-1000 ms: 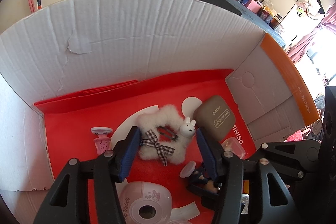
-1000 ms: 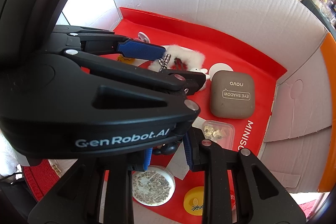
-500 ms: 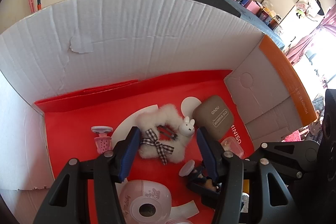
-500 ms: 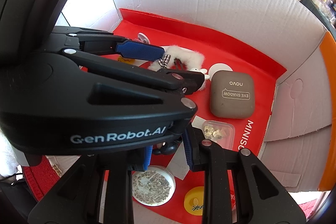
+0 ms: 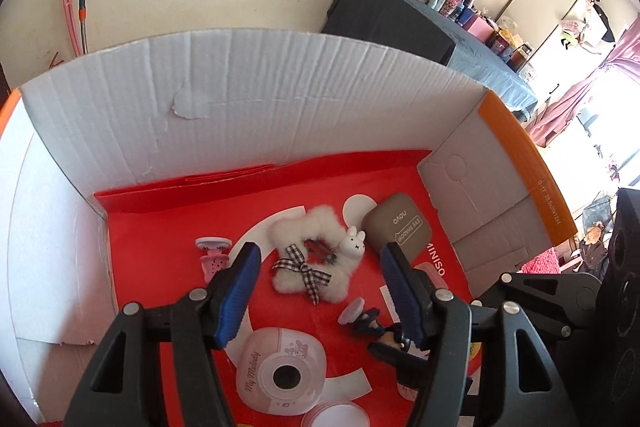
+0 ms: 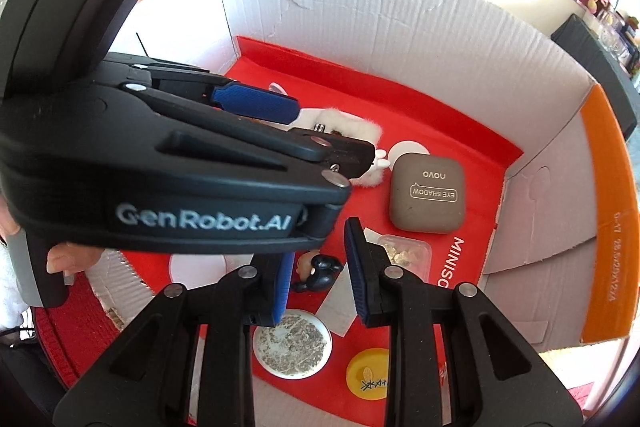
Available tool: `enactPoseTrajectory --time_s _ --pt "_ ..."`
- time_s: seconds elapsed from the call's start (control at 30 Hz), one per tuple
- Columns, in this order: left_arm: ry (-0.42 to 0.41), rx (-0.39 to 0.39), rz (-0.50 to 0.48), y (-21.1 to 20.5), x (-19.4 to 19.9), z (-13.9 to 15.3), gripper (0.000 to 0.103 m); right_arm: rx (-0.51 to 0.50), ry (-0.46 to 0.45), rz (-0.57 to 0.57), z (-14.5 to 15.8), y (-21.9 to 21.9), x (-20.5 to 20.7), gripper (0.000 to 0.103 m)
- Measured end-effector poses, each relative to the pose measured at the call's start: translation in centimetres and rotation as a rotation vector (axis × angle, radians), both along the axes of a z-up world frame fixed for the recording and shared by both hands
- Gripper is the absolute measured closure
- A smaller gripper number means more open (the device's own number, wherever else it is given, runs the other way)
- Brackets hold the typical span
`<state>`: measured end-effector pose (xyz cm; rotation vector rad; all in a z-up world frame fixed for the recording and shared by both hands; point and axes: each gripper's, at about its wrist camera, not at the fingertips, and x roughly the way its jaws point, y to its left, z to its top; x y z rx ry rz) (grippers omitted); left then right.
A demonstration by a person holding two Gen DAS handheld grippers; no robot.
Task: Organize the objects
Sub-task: 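Open both tools to release the plush wreath and figurine, then withdraw both tools up and out of the box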
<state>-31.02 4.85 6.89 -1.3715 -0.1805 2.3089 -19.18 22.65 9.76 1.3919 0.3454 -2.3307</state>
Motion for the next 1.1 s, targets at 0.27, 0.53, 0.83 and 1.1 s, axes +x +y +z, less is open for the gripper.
enactPoseTrajectory --time_s 0.27,0.53,0.83,1.1 --pt "0.063 0.01 0.002 -0.4 1.3 2.2 0.034 -0.018 0.029 -0.014 1.2 1.0 1.7 0.078" --pt "0.152 0.013 0.009 -1.3 3.8 4.5 0.03 -0.062 0.116 -0.039 3.6 2.3 4.0 0.039" --pt "0.259 0.03 0.055 -3.8 7.7 6.6 0.021 -0.094 0.209 -0.076 4.6 5.2 6.4 0.038" --pt "0.354 0.017 0.122 -5.5 11.2 7.6 0.012 -0.138 0.309 -0.131 6.4 2.1 6.2 0.021"
